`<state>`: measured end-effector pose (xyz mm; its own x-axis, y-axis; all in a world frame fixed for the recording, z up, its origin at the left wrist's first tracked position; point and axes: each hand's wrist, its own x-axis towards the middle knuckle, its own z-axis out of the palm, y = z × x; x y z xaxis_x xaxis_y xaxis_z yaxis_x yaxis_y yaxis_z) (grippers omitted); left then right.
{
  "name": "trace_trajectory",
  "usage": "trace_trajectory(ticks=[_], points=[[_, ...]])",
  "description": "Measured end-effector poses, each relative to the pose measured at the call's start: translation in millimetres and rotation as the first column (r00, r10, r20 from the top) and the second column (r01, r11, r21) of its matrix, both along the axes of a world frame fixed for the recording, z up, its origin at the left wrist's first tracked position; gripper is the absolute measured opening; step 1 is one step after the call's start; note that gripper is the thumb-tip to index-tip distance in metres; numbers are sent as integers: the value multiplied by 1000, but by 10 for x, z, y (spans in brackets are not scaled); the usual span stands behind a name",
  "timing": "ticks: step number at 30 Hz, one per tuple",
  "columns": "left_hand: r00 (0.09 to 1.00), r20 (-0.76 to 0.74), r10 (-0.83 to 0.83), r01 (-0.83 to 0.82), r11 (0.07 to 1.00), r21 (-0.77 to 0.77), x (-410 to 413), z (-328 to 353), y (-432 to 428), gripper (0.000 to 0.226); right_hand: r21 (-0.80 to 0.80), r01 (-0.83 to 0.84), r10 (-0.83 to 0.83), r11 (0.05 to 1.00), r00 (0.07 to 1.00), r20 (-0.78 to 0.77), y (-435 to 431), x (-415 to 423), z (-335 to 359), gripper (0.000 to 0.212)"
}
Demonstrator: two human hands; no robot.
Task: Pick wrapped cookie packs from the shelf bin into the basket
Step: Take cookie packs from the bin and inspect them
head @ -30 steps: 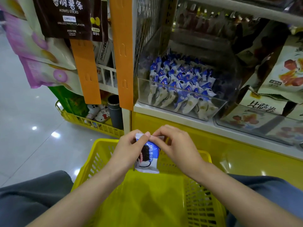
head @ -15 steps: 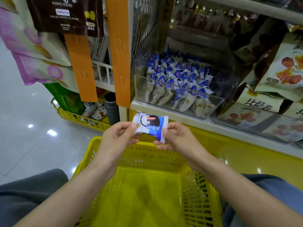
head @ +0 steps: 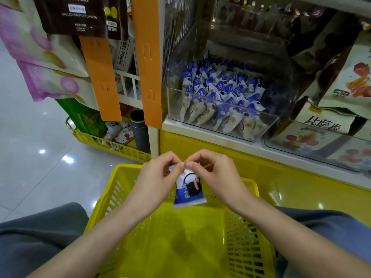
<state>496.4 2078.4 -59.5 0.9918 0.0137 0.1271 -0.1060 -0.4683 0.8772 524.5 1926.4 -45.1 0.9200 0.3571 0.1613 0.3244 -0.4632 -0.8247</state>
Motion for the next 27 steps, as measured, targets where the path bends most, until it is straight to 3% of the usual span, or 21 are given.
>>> trace_trajectory(ticks=[4, 8, 12, 14, 17, 19, 21, 23, 27], points=[[995, -92, -51, 40, 993, -109, 19, 9, -13, 18, -165, -61, 72, 984, 995, 62, -37, 32, 35, 12], [997, -72, -20, 7, 986, -168, 25, 45, -49, 12, -197, 17, 9, 980, 992, 129, -56, 34, 43, 11], [985, -30, 171, -173, 979, -104, 51, 33, -10, 15, -68, 179, -160, 982, 963, 217, -73, 20, 72, 6], [970, -183, 160, -182, 977, -112, 70, 28, -3, 25, -1, 192, -185, 981, 945, 270, -80, 9, 92, 6], [857, -515, -10, -244, 872, -424, 88, 97, -37, 45, -25, 78, -63, 997, 929, 364, -70, -42, 64, 2], [856, -509, -90, -262, 774, -577, 86, 114, -36, 39, -109, -29, 72, 994, 907, 416, -50, -91, 27, 5], [901, -428, -66, -258, 712, -653, 77, 104, -24, 26, -203, -106, 188, 973, 875, 446, -35, -106, -3, 8], [929, -370, 15, -267, 719, -642, 70, 94, -15, 19, -210, -123, 202, 970, 890, 410, -10, -111, -15, 8], [954, -292, 61, -227, 783, -579, 74, 102, -26, 22, 70, 118, -123, 991, 990, 69, 75, -84, 17, 21]])
